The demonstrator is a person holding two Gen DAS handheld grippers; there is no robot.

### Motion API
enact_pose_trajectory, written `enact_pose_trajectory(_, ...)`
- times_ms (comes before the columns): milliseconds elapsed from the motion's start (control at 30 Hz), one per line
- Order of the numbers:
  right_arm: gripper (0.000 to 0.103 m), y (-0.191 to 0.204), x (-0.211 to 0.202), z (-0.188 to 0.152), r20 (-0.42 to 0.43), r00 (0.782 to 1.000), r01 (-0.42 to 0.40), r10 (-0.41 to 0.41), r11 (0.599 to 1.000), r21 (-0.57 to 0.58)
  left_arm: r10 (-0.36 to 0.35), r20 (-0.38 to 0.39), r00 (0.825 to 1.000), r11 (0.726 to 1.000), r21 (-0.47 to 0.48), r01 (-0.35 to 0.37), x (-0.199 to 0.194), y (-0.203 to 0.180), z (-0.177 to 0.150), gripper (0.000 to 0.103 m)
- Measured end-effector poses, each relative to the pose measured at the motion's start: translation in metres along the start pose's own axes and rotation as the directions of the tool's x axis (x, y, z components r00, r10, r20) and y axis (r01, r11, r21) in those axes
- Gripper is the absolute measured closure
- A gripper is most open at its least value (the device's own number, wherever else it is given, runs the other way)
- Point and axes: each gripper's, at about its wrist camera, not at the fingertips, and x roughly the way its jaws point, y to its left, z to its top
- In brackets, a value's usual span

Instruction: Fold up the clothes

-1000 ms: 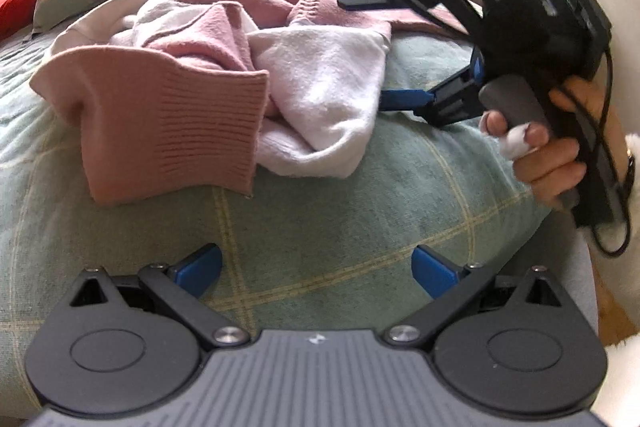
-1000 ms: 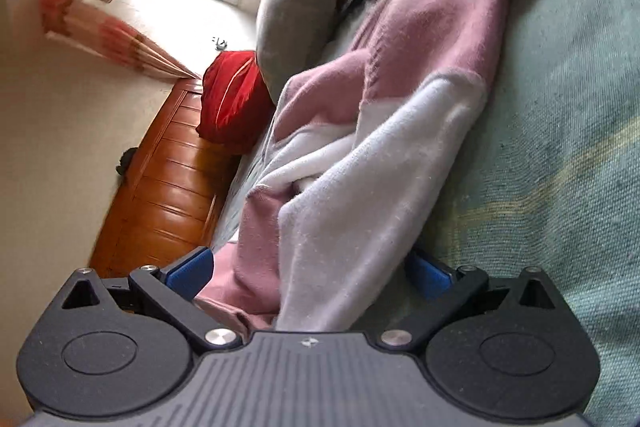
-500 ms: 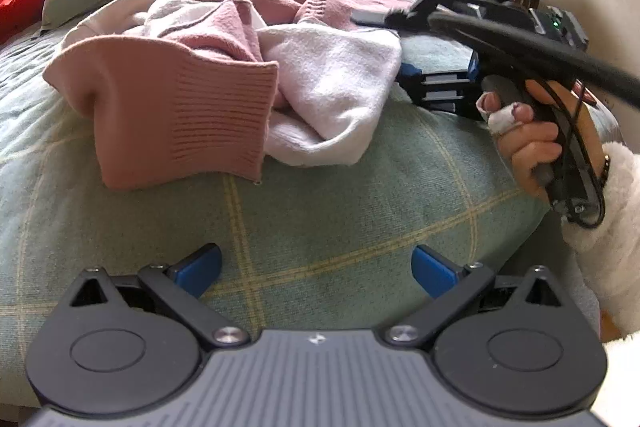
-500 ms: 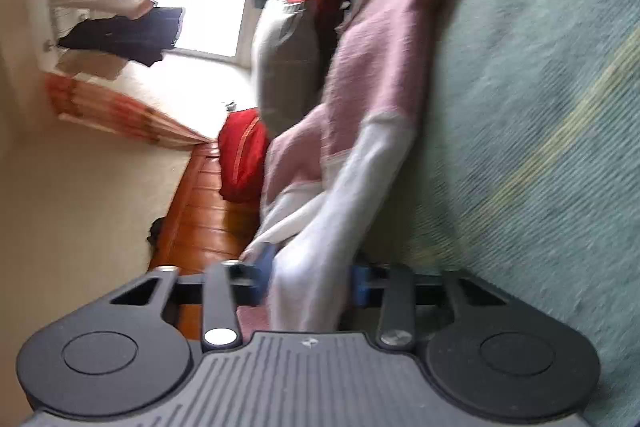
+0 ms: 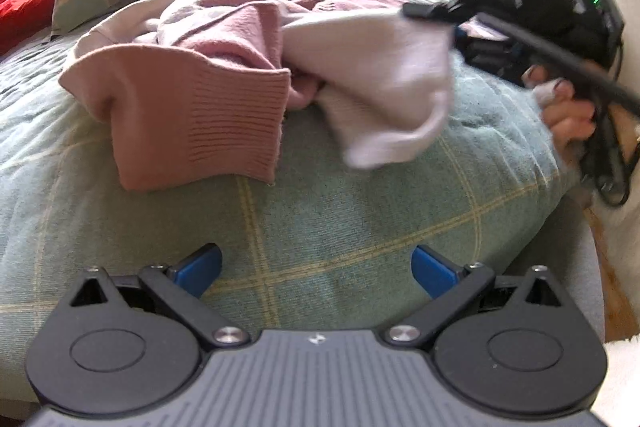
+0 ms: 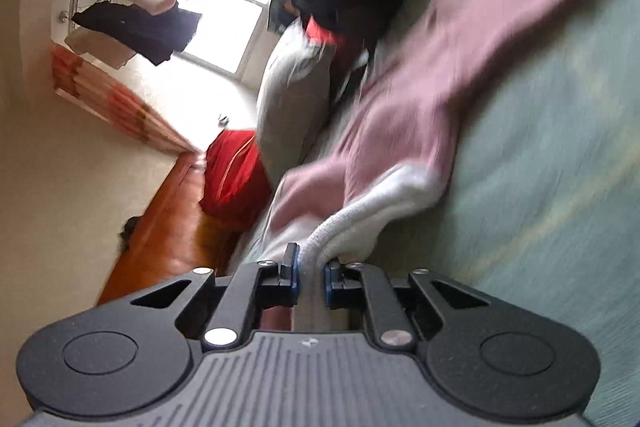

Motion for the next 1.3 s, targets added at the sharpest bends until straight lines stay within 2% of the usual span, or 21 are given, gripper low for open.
enact_pose_trajectory(167, 0.088, 0.008, -0.037, 0.024, 0.038, 0.995, 0.092, -0.090, 0.994, -0.065, -0.002, 0.003, 1.000, 1.000, 0.005, 0.002, -0.003, -0.001, -0.001, 0.002)
enact_pose_trajectory(267, 0.088, 0.001, -0.040, 0.024, -0.003, 0.980, 0.200, -0.201, 0.975, -0.093, 0.002, 0.004, 1.000, 1.000, 0.004, -0.002, -0.002, 0.000, 0.000, 0.002)
enact_pose_trajectory(333, 0.087, -0.010, -0.040, 0.018, -0.055, 0.970, 0.232, -0.238, 0.969, -0.090, 0.002, 0.004, 1.000, 1.000, 0.002, -0.002, -0.001, 0.000, 0.001, 0.002)
enact_pose_trajectory(467, 0.072, -0.029, -0.045, 0.004, -0.115, 0.964, 0.236, -0.242, 0.970, -0.058, 0.003, 0.002, 1.000, 1.000, 0.002, -0.003, -0.002, 0.002, 0.002, 0.002)
enact_pose_trajectory(533, 0.063, -0.031, -0.050, 0.005, -0.104, 0.965, 0.237, -0.241, 0.970, -0.051, 0.005, 0.000, 1.000, 1.000, 0.003, -0.005, -0.001, 0.003, 0.003, 0.002)
enact_pose_trajectory(633, 0.057, -0.032, -0.059, 0.007, -0.076, 0.968, 0.236, -0.239, 0.971, -0.045, 0.011, -0.003, 1.000, 1.000, 0.003, -0.011, 0.002, 0.004, 0.006, 0.002)
enact_pose_trajectory(800, 0.055, -0.032, -0.071, 0.014, -0.031, 0.974, 0.225, -0.226, 0.974, -0.038, 0.019, 0.009, 1.000, 1.000, 0.014, -0.019, 0.001, 0.005, 0.014, 0.002)
enact_pose_trajectory(900, 0.042, -0.024, -0.065, 0.026, -0.015, 0.982, 0.189, -0.190, 0.981, -0.050, 0.015, 0.019, 1.000, 1.000, 0.013, -0.015, 0.001, 0.004, 0.019, 0.002)
enact_pose_trajectory(1067, 0.042, -0.028, -0.034, 0.054, -0.026, 0.976, 0.213, -0.214, 0.976, -0.051, 0.002, 0.004, 1.000, 1.000, 0.013, -0.002, 0.008, 0.001, 0.022, 0.002)
enact_pose_trajectory(1300, 0.045, -0.058, 0.026, 0.088, -0.072, 0.966, 0.250, -0.248, 0.968, 0.027, -0.001, -0.029, 1.000, 1.000, -0.003, 0.001, 0.020, 0.004, 0.025, 0.002)
